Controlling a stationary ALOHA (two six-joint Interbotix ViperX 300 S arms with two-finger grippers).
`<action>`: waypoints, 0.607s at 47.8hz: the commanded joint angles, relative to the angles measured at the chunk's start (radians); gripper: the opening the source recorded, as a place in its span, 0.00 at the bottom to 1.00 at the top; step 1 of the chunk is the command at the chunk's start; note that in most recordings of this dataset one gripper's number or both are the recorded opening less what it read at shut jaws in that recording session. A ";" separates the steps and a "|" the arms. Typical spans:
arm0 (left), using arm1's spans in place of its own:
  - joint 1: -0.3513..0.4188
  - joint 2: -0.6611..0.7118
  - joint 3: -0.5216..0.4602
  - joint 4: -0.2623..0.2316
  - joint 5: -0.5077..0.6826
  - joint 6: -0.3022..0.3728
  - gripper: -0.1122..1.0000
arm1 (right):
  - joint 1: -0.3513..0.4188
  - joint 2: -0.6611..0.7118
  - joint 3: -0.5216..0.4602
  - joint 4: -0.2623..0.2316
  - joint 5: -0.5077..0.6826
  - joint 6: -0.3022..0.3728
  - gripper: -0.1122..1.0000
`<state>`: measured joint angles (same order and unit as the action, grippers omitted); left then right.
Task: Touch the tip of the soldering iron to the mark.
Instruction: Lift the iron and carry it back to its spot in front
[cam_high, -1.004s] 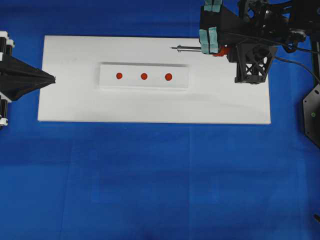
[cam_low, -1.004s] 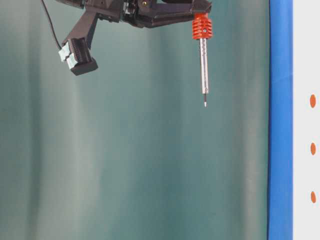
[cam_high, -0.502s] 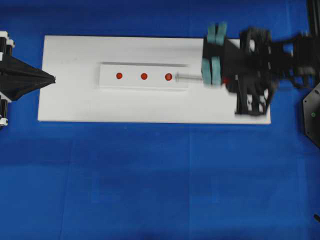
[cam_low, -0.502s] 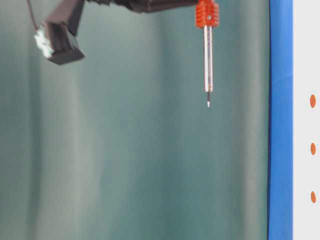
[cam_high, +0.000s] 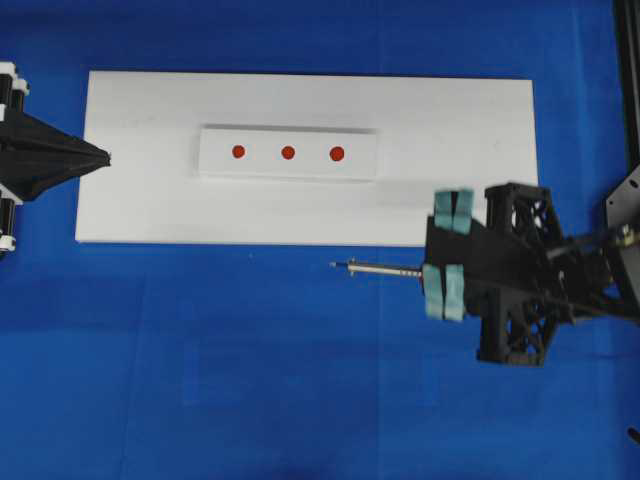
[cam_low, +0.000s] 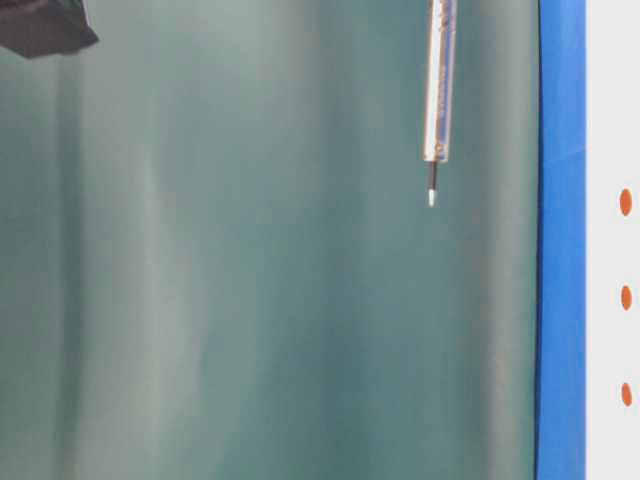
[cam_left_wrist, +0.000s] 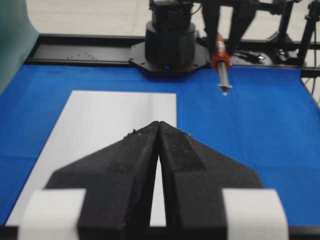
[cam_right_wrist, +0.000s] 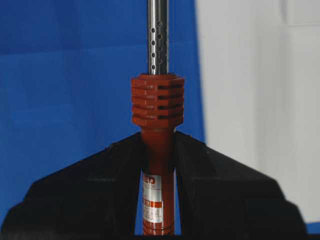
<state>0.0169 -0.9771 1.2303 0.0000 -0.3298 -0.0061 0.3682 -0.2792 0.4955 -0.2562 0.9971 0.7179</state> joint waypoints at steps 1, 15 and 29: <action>0.002 0.005 -0.011 0.002 -0.012 0.000 0.10 | 0.025 0.006 -0.032 -0.015 0.003 0.020 0.16; 0.002 0.003 -0.011 0.002 -0.017 0.000 0.10 | 0.012 0.115 -0.126 -0.066 -0.038 0.009 0.16; 0.002 0.003 -0.011 0.002 -0.021 0.000 0.10 | -0.020 0.318 -0.327 -0.069 -0.080 -0.058 0.16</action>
<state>0.0169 -0.9771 1.2303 0.0015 -0.3421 -0.0046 0.3590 0.0230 0.2347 -0.3206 0.9296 0.6688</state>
